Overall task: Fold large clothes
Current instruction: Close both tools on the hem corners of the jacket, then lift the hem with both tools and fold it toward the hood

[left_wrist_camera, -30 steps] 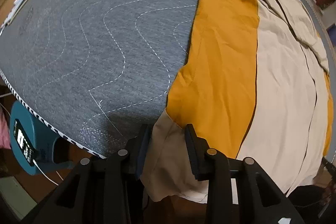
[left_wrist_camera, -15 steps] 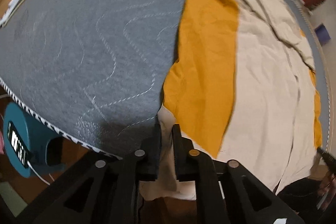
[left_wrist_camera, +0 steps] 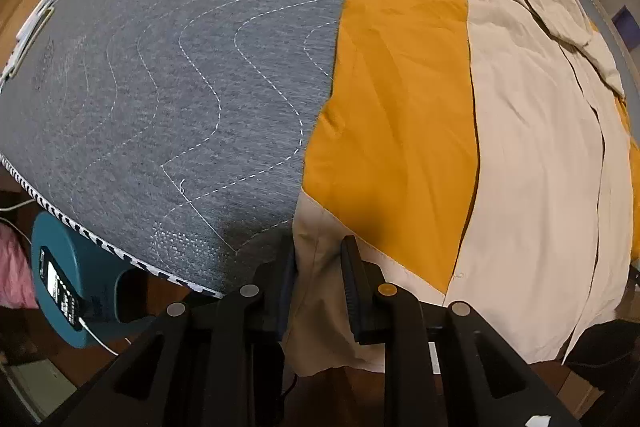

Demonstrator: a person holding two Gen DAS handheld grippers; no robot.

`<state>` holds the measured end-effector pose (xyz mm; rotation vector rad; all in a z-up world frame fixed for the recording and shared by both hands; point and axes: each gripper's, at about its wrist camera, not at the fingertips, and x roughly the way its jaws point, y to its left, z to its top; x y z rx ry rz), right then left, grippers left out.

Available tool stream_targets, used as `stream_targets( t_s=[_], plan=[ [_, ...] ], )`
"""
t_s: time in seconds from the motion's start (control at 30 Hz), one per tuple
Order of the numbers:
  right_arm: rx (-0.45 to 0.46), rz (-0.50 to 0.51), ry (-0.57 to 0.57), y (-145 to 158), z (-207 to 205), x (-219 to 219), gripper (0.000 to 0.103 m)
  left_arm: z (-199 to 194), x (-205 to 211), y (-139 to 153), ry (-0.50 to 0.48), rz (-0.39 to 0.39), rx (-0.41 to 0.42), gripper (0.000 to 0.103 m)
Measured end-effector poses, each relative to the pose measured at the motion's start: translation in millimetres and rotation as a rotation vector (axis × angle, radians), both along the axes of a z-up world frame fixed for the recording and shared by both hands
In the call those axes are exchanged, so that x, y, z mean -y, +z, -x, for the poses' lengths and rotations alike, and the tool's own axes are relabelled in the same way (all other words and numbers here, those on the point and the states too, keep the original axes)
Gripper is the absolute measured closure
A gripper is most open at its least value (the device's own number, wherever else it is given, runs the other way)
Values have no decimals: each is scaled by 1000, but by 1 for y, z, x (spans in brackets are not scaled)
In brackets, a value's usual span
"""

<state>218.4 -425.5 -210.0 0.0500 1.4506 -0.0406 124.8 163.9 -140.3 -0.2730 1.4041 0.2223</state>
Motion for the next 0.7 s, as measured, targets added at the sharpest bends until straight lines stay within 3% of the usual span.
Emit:
stream_targets(
  t_s=[0.07,0.2,0.4,0.47,0.7],
  plan=[
    [5,16,28,1,2,-6,81,0,5,1,-18,1,8,96],
    [42,5,57,11,5,-12,99,4,19,14,-77,-41,47,100],
    [178,-118,41,61,12,-5,100,15,31,64,-134,-8,174,101],
    [226,-161,54,84,14,-3,100,20,36,93,-149,38,233,101],
    [332,-270,26,140,28,23,100,30,19,150,-215,101,354,101]
  ],
)
